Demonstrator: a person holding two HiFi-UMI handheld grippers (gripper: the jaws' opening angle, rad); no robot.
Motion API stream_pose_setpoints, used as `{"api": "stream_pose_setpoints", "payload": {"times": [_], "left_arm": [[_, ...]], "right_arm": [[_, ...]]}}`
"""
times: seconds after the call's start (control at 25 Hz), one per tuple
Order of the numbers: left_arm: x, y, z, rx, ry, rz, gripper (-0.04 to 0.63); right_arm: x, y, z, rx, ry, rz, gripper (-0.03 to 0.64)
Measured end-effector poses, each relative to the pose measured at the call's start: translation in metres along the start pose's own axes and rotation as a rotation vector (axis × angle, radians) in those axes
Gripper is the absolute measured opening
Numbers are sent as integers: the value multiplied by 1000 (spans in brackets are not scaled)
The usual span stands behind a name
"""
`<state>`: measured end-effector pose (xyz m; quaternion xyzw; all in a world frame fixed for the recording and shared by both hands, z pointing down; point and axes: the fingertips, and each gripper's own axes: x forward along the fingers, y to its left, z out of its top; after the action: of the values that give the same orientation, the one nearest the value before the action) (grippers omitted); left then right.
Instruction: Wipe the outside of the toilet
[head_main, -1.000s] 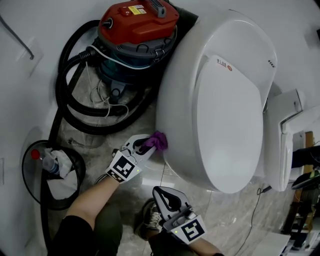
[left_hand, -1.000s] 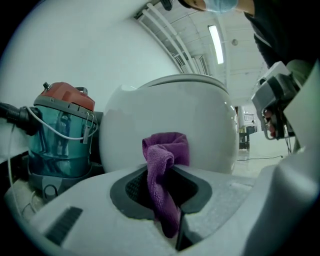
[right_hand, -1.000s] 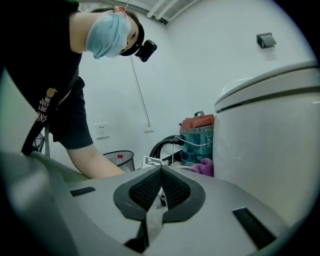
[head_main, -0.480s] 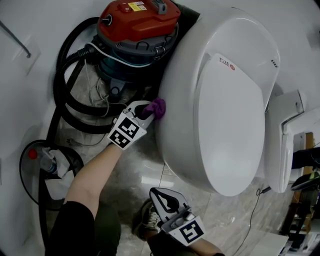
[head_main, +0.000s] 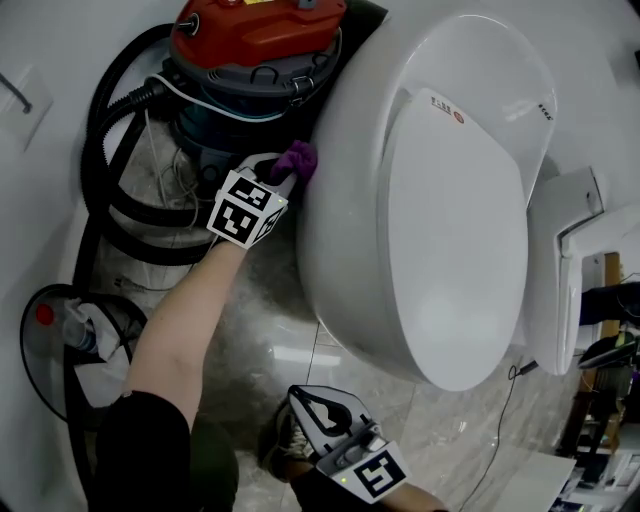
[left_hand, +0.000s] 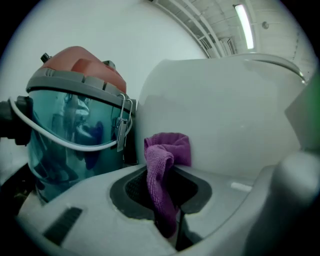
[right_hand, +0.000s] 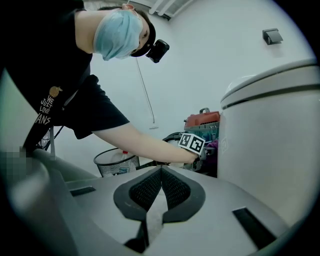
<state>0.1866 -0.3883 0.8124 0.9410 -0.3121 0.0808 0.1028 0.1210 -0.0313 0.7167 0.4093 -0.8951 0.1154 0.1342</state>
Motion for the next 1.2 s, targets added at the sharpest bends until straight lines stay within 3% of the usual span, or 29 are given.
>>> {"api": "stream_pose_setpoints", "payload": {"times": [0.2,0.36,0.52,0.8,1.0,1.2], "left_arm": [[-33,-14,-5,-23,-118,-42,67],[-70,-35,-20,-21,-154,-75,67],[-104,-66,-43,8,-136,-93,67],[-138,-126,-94,-18,-44,-173,67],[-135,-181,-132,-3,41,-307,67],[-116,-190,-137,-58,12,-300,67]], "right_arm": [[-4,-5,1,7,-17,-23,-2],[-3,-6,6,4,-34,-32,-2],[1,-6,11,-2,-53,-29,-2],[7,-5,10,0,-50,-23,-2],[11,-2,7,7,-44,-8,-2],[12,0,2,5,-29,4,-2]]}}
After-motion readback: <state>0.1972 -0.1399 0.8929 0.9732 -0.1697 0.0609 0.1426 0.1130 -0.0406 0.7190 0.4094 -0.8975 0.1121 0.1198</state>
